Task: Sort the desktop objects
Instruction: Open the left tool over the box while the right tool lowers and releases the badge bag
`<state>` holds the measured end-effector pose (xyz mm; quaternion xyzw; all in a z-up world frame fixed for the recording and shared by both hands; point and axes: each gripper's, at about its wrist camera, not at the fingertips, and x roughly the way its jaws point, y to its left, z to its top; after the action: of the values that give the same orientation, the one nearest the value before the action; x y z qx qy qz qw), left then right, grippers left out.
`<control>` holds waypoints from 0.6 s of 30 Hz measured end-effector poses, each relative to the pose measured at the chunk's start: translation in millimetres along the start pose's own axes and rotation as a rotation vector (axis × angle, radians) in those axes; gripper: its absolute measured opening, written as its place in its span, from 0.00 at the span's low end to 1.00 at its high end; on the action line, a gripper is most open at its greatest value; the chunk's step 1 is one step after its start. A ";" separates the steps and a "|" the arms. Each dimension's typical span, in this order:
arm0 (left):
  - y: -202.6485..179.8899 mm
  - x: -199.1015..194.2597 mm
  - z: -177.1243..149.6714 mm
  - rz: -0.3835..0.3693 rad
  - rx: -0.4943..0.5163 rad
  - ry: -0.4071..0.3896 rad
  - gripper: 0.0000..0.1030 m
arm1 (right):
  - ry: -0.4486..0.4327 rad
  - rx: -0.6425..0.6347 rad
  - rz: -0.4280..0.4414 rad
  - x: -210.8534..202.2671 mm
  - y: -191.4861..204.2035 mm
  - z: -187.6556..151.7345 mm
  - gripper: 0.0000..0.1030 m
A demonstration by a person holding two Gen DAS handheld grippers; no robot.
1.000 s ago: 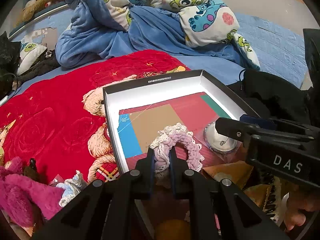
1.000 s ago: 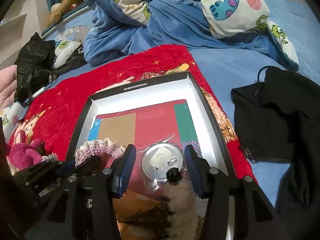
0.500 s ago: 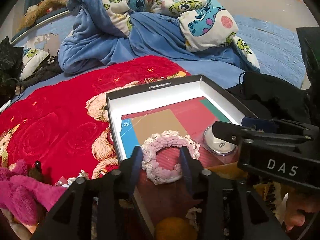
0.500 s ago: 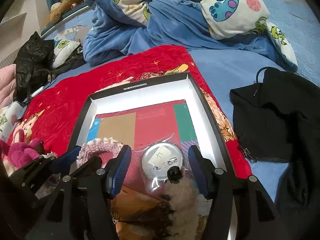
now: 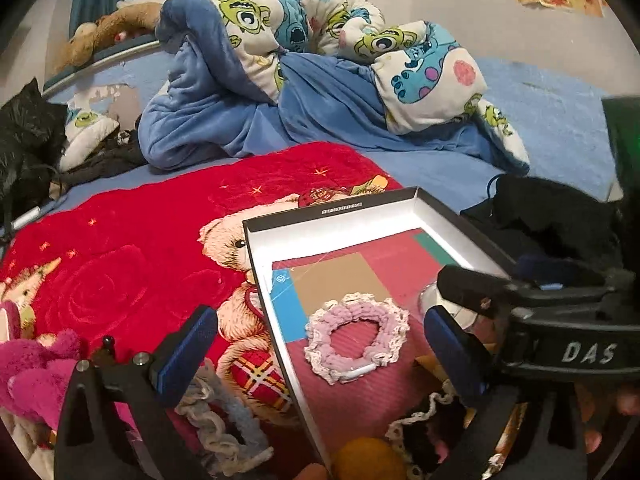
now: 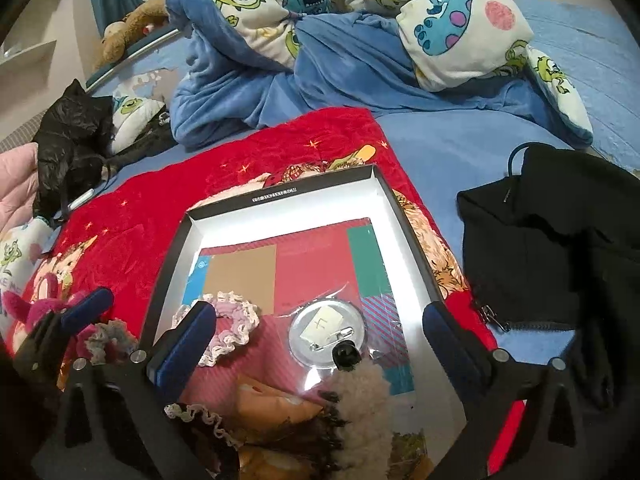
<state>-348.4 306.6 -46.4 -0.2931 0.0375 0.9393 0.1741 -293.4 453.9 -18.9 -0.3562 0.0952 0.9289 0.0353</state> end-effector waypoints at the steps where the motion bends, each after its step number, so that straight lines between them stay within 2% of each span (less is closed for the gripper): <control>1: -0.8 0.6 -0.4 0.003 0.004 0.002 1.00 | -0.003 0.002 0.002 -0.5 -0.2 0.2 1.00; 10: 2.6 -5.1 2.1 0.006 -0.002 -0.002 1.00 | -0.020 0.002 -0.011 -3.9 1.7 0.9 1.00; 18: 26.2 -39.2 13.9 0.034 -0.061 -0.029 1.00 | -0.046 -0.022 0.000 -18.4 17.1 8.8 1.00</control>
<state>-334.9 272.5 -13.7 -0.2840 0.0111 0.9470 0.1497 -287.7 439.0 2.4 -0.3351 0.0839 0.9378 0.0335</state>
